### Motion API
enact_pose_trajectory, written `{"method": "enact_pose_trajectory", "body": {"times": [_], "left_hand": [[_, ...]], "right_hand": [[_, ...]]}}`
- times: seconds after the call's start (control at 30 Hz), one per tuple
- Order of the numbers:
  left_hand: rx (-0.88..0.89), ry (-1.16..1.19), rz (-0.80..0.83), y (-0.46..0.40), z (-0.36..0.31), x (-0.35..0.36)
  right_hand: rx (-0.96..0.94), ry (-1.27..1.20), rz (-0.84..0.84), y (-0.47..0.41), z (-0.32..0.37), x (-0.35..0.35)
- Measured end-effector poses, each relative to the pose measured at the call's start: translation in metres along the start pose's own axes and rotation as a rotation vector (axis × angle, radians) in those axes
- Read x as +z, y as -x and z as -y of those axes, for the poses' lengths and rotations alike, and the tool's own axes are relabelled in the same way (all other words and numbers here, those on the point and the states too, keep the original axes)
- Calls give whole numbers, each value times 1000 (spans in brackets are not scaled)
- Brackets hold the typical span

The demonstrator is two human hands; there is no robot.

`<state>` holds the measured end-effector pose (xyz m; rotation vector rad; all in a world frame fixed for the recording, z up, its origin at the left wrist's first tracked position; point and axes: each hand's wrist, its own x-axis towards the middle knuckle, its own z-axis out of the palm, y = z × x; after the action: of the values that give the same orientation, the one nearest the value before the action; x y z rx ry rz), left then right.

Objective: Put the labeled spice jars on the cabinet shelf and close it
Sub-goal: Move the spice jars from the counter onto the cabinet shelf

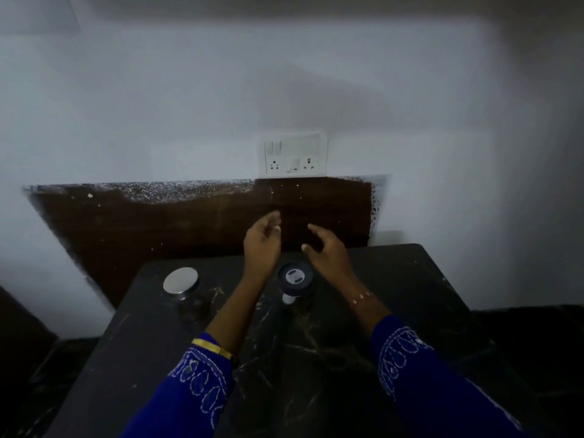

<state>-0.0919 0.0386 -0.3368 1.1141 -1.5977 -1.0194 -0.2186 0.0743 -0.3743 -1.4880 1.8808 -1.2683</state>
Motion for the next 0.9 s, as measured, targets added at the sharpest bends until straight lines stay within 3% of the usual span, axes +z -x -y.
{"method": "enact_pose_trajectory", "body": {"times": [0.33, 0.43, 0.73, 0.9], "left_hand": [[-287, -112, 108, -1, 95, 2], [-332, -134, 164, -4, 111, 5], [-398, -164, 243, 11, 145, 9], [-281, -189, 314, 21, 140, 12]], "right_hand": [[237, 601, 484, -16, -60, 47], [249, 684, 539, -21, -61, 54], [263, 562, 396, -26, -63, 70], [413, 262, 174, -9, -69, 66]]}}
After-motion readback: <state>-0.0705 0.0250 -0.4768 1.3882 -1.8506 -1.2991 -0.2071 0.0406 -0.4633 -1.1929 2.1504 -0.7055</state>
